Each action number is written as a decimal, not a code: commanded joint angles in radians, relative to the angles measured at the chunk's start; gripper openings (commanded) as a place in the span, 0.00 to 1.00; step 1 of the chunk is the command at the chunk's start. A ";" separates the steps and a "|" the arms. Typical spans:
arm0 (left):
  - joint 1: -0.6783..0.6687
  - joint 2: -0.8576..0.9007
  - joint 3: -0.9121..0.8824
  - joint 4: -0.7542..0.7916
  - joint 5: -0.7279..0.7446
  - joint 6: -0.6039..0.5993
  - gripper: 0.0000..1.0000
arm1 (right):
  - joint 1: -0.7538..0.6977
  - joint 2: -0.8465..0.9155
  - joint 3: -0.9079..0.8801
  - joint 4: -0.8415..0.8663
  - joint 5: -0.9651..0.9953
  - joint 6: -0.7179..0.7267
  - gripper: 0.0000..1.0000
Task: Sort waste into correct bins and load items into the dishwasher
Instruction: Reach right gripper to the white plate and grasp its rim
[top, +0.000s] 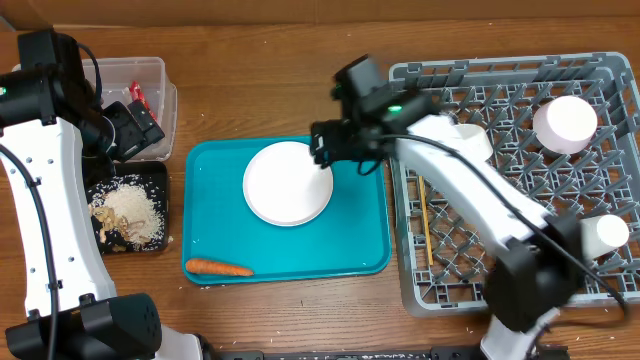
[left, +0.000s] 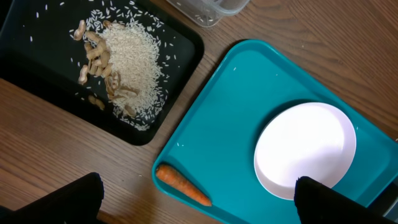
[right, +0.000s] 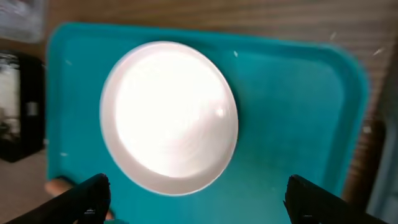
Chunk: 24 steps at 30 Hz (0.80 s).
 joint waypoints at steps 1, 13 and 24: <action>0.002 -0.005 -0.001 0.002 -0.012 0.005 1.00 | 0.024 0.082 0.019 0.029 0.021 0.044 0.88; 0.001 -0.005 -0.001 0.000 -0.013 0.005 1.00 | 0.036 0.273 0.009 -0.001 0.029 0.099 0.66; 0.001 -0.005 -0.001 0.003 -0.013 0.005 1.00 | 0.037 0.307 0.005 -0.038 0.028 0.102 0.10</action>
